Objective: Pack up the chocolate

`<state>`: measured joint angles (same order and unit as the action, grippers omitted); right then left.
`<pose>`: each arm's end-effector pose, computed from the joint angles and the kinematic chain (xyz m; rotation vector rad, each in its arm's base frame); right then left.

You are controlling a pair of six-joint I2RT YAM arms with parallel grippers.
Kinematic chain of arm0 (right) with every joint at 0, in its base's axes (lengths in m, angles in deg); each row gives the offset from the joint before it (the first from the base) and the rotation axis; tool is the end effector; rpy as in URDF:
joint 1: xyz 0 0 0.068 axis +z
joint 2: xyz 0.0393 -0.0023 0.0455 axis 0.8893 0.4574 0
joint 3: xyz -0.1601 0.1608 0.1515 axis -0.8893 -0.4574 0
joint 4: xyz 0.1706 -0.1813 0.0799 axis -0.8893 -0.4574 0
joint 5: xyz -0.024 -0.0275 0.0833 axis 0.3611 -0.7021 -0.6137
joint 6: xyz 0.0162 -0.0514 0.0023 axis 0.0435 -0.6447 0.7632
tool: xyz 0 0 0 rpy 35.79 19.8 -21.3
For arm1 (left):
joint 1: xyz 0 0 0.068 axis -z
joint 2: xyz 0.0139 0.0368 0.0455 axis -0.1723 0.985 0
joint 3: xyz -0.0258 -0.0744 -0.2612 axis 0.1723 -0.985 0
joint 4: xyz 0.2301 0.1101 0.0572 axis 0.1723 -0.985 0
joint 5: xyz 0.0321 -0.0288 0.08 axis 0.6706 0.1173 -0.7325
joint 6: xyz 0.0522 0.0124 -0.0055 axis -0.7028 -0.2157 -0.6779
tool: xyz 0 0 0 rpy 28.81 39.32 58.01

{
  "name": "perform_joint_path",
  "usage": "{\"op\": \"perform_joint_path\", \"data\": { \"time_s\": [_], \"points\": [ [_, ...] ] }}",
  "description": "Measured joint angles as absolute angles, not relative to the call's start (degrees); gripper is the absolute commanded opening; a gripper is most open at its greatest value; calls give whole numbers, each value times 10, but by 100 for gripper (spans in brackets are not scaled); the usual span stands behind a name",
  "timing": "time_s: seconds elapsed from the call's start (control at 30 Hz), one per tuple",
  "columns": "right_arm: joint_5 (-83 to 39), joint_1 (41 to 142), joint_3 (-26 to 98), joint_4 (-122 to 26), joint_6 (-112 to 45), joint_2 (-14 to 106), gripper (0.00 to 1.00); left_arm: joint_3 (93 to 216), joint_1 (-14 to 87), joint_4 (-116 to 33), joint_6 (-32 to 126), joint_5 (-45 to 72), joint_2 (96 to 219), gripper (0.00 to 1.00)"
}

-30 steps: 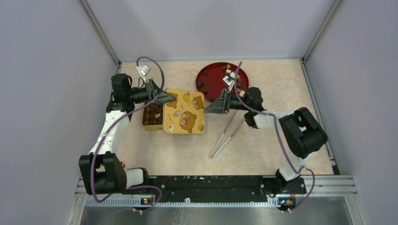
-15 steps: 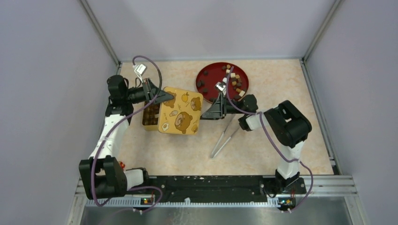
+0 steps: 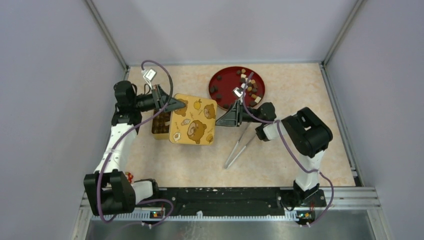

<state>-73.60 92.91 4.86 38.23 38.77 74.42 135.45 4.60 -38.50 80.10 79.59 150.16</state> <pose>0.2899 0.2033 0.1990 -0.4596 1.7355 2.0967 0.2596 -0.0104 0.3371 0.2406 1.8838 -1.5977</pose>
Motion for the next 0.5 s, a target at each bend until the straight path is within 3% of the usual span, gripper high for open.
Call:
{"op": "perform_joint_path", "data": {
  "time_s": [0.5],
  "points": [
    [-721,933,29,375,349,730,72,1355,47,-439,776,794,1502,2]
  ]
}}
